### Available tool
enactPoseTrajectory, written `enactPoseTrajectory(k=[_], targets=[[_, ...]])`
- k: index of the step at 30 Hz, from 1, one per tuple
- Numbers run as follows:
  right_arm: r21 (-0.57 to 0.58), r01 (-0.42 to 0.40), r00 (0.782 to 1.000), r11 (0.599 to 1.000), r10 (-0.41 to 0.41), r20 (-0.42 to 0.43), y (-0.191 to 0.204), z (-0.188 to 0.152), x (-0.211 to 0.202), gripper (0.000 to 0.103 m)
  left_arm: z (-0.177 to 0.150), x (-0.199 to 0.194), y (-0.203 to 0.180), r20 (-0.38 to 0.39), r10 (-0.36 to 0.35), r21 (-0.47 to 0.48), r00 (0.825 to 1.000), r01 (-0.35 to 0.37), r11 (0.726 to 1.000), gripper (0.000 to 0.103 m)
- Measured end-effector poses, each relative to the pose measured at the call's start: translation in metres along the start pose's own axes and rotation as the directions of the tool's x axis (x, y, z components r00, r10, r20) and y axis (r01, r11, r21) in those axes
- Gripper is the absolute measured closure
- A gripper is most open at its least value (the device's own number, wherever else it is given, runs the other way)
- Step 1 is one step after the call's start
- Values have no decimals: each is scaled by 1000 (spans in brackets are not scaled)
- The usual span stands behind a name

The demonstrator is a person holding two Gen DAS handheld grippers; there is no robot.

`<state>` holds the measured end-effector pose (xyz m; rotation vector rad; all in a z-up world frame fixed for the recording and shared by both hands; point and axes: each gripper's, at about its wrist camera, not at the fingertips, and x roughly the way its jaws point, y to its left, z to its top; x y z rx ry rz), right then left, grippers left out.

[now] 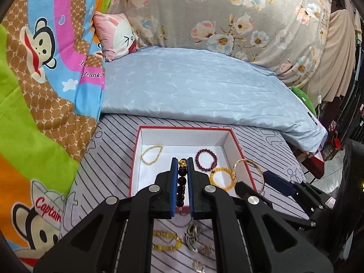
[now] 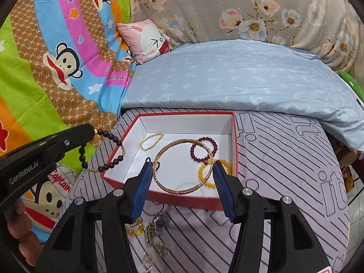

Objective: Organize jewelry
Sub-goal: 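Carry the bangle into the red box and open the right tool while the left carries the brown bracelet, then lower the brown bead bracelet into the box and open the left tool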

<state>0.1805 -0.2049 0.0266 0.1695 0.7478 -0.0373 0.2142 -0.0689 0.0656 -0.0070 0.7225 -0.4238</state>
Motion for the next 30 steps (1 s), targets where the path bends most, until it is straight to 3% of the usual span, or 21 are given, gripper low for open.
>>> enactPoseTrajectory(k=[12,21,22,24,25,30], targets=[[-12,-10,998,1000,9,-69,3,15,65,50,20,74,16,-82,0,-42,997,-3,999,95],[-21,-18,995,1000,16,-103,6,11,88,49,17,102,18,-133,-9,-48,991,2,999,95],[-26,-14,995,1000,12,-99,7,11,89,47,16,105,18,-139,-3,-49,990,-4,999,94],[-29,5,996,1000,-8,-90,7,11,89,40,15,106,20,-138,9,-48,990,-16,999,78],[-23,7,996,1000,-9,-84,6,11,87,39,15,105,21,-133,19,-45,991,-25,999,75],[0,3,997,1000,-3,-78,1,8,79,39,12,101,30,-134,34,-60,990,-42,997,74]])
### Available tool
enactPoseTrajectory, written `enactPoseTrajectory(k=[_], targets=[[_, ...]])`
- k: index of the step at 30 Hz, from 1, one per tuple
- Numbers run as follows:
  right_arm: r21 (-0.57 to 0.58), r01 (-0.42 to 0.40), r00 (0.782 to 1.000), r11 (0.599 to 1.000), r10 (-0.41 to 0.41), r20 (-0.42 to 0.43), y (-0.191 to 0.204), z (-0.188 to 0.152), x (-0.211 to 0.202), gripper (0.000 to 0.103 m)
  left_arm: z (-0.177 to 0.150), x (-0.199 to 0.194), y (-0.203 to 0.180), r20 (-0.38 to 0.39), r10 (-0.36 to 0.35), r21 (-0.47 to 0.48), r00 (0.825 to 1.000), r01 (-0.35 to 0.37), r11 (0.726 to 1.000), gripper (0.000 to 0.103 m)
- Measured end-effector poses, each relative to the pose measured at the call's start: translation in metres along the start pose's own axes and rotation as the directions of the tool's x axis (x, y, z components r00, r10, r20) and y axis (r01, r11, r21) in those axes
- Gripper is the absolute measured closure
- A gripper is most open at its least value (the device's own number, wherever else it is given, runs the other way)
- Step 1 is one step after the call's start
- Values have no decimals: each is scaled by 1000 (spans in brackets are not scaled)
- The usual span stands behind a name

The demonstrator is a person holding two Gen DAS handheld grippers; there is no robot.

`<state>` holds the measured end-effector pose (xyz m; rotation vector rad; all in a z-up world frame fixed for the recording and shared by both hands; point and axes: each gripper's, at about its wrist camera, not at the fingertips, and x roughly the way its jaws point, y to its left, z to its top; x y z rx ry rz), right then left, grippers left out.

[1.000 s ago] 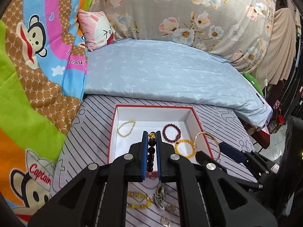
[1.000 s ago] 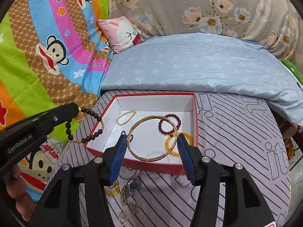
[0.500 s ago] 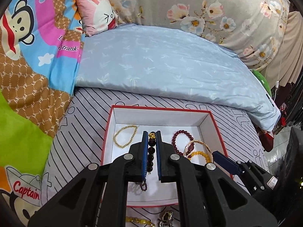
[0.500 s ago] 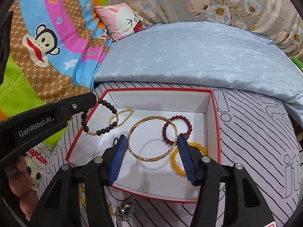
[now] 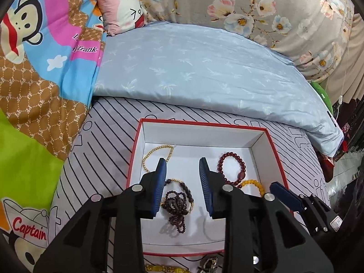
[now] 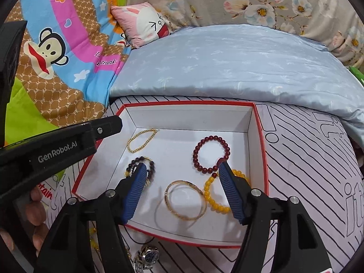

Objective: Organize jewelry
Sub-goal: 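Lower the brown bead bracelet into the box and open the left tool, then withdraw both tools from the box back over the remaining jewelry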

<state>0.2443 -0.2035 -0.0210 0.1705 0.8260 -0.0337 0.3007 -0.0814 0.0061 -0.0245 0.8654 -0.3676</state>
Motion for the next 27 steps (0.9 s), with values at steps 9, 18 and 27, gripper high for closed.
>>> enactPoseTrajectory(k=[9,18,27], targets=[[9,-2,1000,1000,2,2,2,-11,-14,39,-8,-14,10,2,15,-25,1000,-15,1000,74],[2,-1,1000,1000,1,17,9,-31,-41,39,-26,-39,18,4,18,-42,1000,-18,999,74],[4,0,1000,1000,0,3,12,-64,-67,39,-60,-63,27,-10,28,-53,1000,-28,998,74]])
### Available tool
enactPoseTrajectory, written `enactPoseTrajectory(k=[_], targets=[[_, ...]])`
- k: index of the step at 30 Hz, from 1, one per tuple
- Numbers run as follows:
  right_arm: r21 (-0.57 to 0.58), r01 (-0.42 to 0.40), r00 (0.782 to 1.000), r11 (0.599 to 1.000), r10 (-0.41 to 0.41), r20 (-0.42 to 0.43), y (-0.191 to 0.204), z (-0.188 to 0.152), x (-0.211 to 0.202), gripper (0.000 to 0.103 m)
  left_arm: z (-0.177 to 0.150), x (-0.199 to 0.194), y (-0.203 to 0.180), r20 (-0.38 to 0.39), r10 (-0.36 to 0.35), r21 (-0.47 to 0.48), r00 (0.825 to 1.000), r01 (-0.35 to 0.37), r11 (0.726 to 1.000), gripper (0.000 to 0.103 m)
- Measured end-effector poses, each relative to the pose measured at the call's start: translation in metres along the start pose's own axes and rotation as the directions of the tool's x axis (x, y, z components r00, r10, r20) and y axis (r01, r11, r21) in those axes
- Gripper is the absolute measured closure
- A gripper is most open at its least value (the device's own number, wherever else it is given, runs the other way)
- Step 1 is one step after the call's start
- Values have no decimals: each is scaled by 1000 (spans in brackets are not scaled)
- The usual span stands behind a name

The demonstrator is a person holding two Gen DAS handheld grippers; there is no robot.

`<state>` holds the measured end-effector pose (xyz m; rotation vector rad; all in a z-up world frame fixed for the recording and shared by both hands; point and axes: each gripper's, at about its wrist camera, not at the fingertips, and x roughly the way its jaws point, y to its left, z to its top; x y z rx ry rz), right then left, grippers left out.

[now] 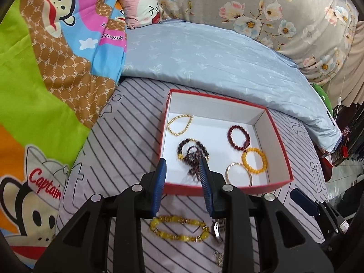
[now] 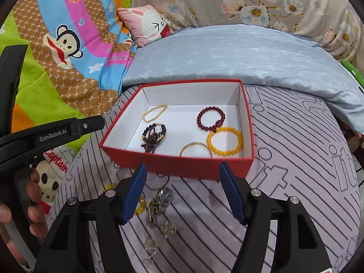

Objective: Organize jewelry
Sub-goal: 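Withdraw both tools from the box back over the remaining jewelry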

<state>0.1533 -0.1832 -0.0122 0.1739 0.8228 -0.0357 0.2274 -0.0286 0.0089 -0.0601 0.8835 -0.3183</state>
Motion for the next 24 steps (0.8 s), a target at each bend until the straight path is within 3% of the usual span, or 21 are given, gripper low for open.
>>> enactPoseTrajectory(k=[11,24], targets=[[-23,8,999,1000,-9,-45,5,-50,-19,39,-51,-13,18,-47,42,-13,998,-43,999,73],[-33,-15,992,999,11,-125,10,-99,-23,42,-112,-13,26,-143,38,-33,989,-44,998,72]])
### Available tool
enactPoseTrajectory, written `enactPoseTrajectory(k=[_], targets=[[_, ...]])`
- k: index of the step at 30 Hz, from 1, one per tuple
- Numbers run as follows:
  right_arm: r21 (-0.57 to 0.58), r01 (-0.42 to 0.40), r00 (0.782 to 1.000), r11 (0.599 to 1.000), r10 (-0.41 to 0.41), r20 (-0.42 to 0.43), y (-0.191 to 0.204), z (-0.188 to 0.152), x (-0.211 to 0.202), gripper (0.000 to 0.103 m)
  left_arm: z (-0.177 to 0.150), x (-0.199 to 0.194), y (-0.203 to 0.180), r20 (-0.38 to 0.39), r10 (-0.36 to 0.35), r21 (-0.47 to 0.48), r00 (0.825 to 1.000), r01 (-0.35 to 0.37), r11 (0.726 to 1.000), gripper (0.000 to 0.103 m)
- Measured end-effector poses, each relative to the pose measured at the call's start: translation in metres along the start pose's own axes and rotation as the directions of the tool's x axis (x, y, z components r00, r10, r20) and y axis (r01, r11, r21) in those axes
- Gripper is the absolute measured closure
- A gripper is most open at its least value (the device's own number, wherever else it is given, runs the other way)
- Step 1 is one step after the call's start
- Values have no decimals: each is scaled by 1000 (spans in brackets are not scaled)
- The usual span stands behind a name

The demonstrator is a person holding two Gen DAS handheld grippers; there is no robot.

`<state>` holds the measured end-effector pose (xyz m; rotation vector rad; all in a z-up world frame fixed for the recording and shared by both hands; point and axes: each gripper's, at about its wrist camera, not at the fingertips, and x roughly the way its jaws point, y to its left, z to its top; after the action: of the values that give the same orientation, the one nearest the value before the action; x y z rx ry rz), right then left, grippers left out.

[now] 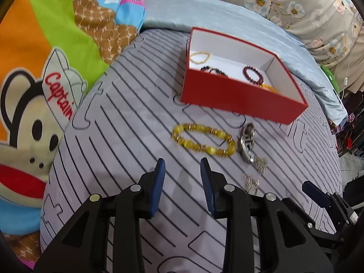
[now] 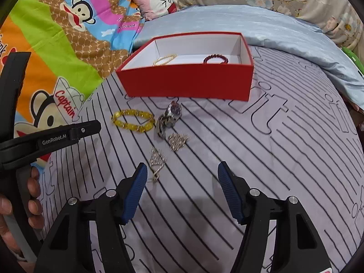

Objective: Organize jewelry
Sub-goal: 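Withdraw both tools from the box back over the remaining jewelry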

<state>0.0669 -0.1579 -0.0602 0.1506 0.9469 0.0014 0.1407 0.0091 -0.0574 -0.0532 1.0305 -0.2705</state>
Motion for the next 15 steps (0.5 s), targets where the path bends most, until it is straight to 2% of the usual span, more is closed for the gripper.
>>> enactPoseTrajectory(k=[9,15], targets=[[-6,-16,999,1000,16,-37,5,-16,8,44,-25,3,11,-40,4,-10,999,-4,1000,72],[2,-20,999,1000,20,-43,2,-15,11,44,-17,7,14,-42,-13,-45,999,11,999,72]])
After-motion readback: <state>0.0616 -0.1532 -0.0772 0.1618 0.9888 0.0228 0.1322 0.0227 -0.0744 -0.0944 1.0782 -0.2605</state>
